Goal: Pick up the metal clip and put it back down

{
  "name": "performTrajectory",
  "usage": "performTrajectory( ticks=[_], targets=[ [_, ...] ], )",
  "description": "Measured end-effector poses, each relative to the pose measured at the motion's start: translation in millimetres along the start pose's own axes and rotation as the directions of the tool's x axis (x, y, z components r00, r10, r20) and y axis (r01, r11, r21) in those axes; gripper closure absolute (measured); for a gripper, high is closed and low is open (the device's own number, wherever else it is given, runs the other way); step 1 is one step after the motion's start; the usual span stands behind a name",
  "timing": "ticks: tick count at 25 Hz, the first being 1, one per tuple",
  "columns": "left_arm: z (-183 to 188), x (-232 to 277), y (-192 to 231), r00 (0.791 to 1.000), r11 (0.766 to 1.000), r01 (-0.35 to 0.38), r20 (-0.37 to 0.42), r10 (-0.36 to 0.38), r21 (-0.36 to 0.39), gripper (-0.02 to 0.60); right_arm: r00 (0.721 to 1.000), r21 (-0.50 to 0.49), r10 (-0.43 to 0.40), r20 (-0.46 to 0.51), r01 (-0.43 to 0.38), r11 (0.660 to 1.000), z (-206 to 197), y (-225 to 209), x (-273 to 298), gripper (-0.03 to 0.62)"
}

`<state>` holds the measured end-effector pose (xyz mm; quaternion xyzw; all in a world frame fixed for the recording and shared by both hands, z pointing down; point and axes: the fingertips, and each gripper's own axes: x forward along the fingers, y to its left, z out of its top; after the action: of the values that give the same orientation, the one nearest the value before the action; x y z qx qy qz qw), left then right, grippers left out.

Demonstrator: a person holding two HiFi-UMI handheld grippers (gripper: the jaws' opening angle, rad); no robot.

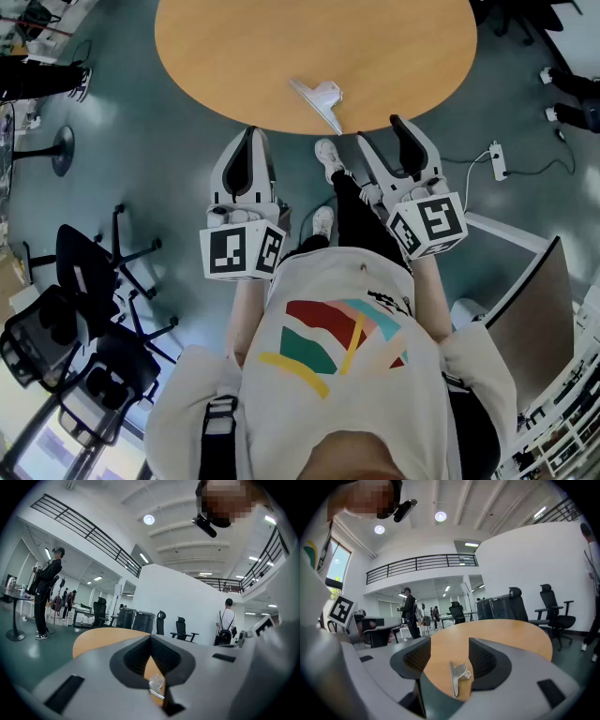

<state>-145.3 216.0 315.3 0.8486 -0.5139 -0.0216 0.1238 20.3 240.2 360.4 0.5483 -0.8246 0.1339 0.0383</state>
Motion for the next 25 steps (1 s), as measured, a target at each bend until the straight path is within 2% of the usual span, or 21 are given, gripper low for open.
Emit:
performTrajectory(
  ticks=[3,7,9,12,14,17,25],
  targets=[
    [-8.2,53.1,7.0,1.0,1.0,-0.012,-0.006,0.012,0.017,0.538,0.99,0.012,0.073,-0.124,-0.073,0.997,-20.7,-28.4,56.0,0.359],
    [-21.3,143.6,12.9,1.0,0.999,-0.012,-0.007,0.012,0.042,0.538,0.958,-0.015,0.142,-0.248,-0.15,0.989,-46.1,-76.3,129.7,0.359],
    [-29.8,182.3,11.7,0.999,0.998,-0.011,-0.035,0.013,0.062,0.538,0.929,0.02,0.184,-0.32,-0.187,0.982,-66.7,-96.2,155.2,0.359],
    [-46.5,217.6,17.8,0.992,0.997,-0.045,-0.118,0.053,0.069,0.538,0.858,0.128,0.279,-0.431,-0.248,0.96,-102.5,-103.0,173.1,0.359],
    [-54.3,243.3,28.0,0.988,0.995,-0.076,-0.132,0.085,0.066,0.538,0.82,0.172,0.335,-0.463,-0.288,0.942,-117.9,-109.6,189.4,0.359],
    [-57.8,270.8,41.2,0.984,0.992,-0.111,-0.137,0.118,0.058,0.538,0.779,0.205,0.39,-0.491,-0.332,0.921,-127.2,-115.3,207.3,0.359],
    [-67.6,302.9,67.4,0.969,0.989,-0.139,-0.2,0.148,0.056,0.538,0.699,0.289,0.464,-0.545,-0.362,0.886,-147.4,-103.0,219.7,0.361]
  ],
)
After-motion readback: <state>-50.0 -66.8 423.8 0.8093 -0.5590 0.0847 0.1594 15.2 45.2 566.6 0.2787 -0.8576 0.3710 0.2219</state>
